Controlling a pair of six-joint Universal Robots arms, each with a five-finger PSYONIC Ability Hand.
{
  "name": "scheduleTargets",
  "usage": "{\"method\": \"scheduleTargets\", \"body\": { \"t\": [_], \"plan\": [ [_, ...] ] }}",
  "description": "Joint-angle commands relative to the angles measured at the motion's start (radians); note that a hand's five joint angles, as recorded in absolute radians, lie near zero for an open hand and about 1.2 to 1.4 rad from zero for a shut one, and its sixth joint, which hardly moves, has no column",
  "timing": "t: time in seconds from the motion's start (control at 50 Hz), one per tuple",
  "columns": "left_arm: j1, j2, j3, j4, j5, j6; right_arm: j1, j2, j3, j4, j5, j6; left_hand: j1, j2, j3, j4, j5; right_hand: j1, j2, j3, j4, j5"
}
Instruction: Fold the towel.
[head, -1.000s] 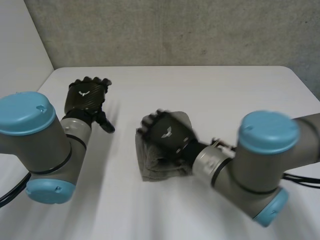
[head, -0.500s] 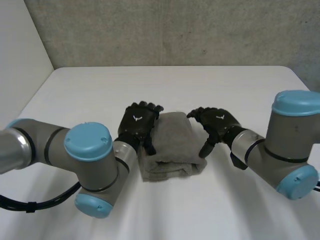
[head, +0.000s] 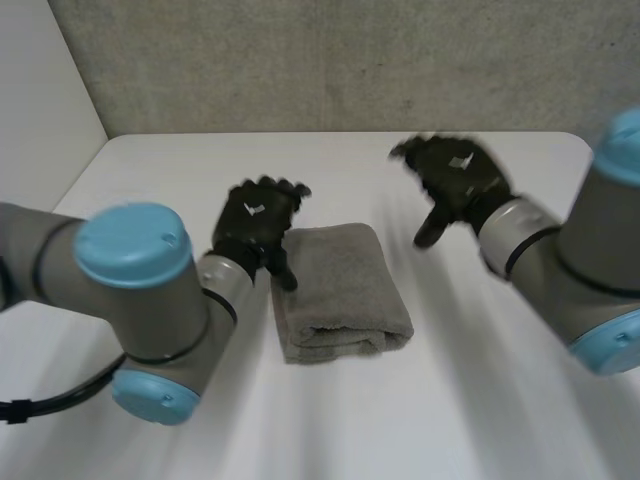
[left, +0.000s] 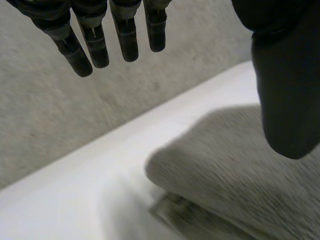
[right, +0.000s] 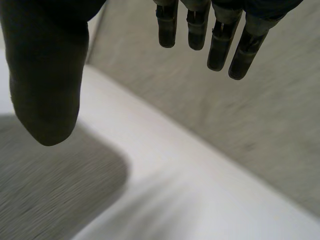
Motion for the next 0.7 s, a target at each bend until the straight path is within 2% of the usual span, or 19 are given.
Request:
{"method": "scheduleTargets", "body": {
  "t": [0.02,0.14,0.24,0.6,0.7],
  "plan": [
    [0.067,0.216,-0.013,-0.086,-0.050,-0.010,-0.028,-0.170,-0.009,0.016,0.180,0.000,-0.104,-0.099,-0.087,-0.099,-0.239,-0.051,-0.080,-0.073,-0.090,-0.020],
    [0.114,0.380,-0.048,-0.138,-0.054,-0.027,-0.029,-0.244,0.014,0.082,0.218,0.007,-0.109,-0.105,-0.092,-0.105,-0.245,-0.051,-0.080,-0.073,-0.090,-0.020],
    [0.150,0.444,-0.077,-0.150,-0.051,-0.028,-0.044,-0.264,0.030,0.112,0.221,0.009,-0.109,-0.105,-0.092,-0.105,-0.245,-0.051,-0.080,-0.073,-0.090,-0.020],
    [0.156,0.451,-0.114,-0.160,-0.051,-0.036,-0.067,-0.258,0.048,0.113,0.232,0.018,-0.109,-0.105,-0.092,-0.105,-0.245,-0.051,-0.080,-0.073,-0.090,-0.020],
    [0.157,0.448,-0.143,-0.143,-0.044,-0.056,-0.067,-0.247,0.065,0.086,0.218,0.061,-0.112,-0.108,-0.095,-0.108,-0.248,-0.051,-0.080,-0.073,-0.090,-0.020]
  ]
}}
